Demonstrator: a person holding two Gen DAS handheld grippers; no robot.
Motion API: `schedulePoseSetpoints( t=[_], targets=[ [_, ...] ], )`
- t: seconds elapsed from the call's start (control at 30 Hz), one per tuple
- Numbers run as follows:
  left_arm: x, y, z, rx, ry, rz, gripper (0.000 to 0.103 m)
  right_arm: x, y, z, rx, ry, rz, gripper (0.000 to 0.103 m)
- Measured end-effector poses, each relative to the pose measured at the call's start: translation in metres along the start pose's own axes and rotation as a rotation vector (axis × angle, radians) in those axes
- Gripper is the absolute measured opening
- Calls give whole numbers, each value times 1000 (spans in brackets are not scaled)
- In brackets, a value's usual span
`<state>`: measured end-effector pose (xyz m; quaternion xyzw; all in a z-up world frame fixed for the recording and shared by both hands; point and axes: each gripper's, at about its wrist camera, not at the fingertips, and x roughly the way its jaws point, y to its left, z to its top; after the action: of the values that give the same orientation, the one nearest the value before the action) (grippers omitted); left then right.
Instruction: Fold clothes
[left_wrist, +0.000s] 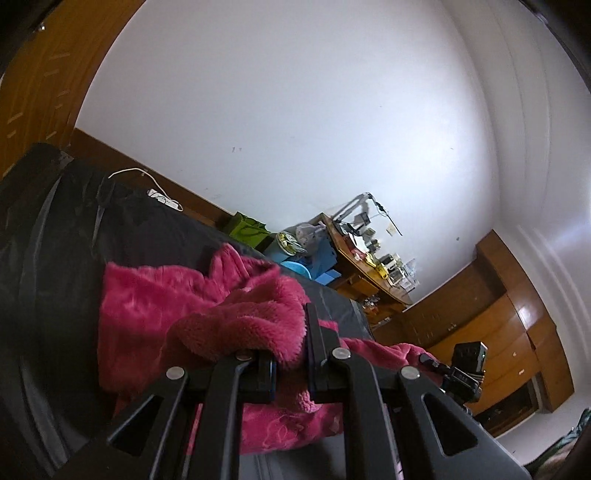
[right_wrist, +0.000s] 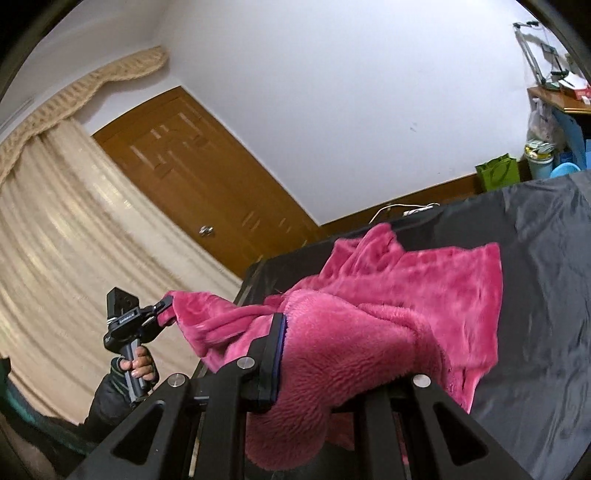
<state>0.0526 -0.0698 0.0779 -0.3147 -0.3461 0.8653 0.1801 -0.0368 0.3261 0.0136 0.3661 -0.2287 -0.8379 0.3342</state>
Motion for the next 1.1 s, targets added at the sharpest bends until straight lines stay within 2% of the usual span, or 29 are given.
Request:
schedulePoseSetpoints(
  t=[0.17,0.4,0.63,0.93,1.0,1.07,1.1],
  targets=[
    [47,22,33,-23,32,25,12,39,-26,35,21,7,-68,16],
    [113,63,56,-65,98,85,12,92,-67,62,62,52,-150,16],
    [164,111,59,-123,156,143,12,131,-110,69,126,97,-241,16],
    [211,165,39,-227,246,203,14,168,-144,66,197,162,-319,19],
    [214,170,36,-252,253,194,17,173,-143,66,193,169,-337,29],
    [211,170,37,-270,253,177,20,174,-138,67,179,160,-338,77],
    [209,170,38,-280,250,166,24,171,-135,68,174,142,-338,80]
  ],
)
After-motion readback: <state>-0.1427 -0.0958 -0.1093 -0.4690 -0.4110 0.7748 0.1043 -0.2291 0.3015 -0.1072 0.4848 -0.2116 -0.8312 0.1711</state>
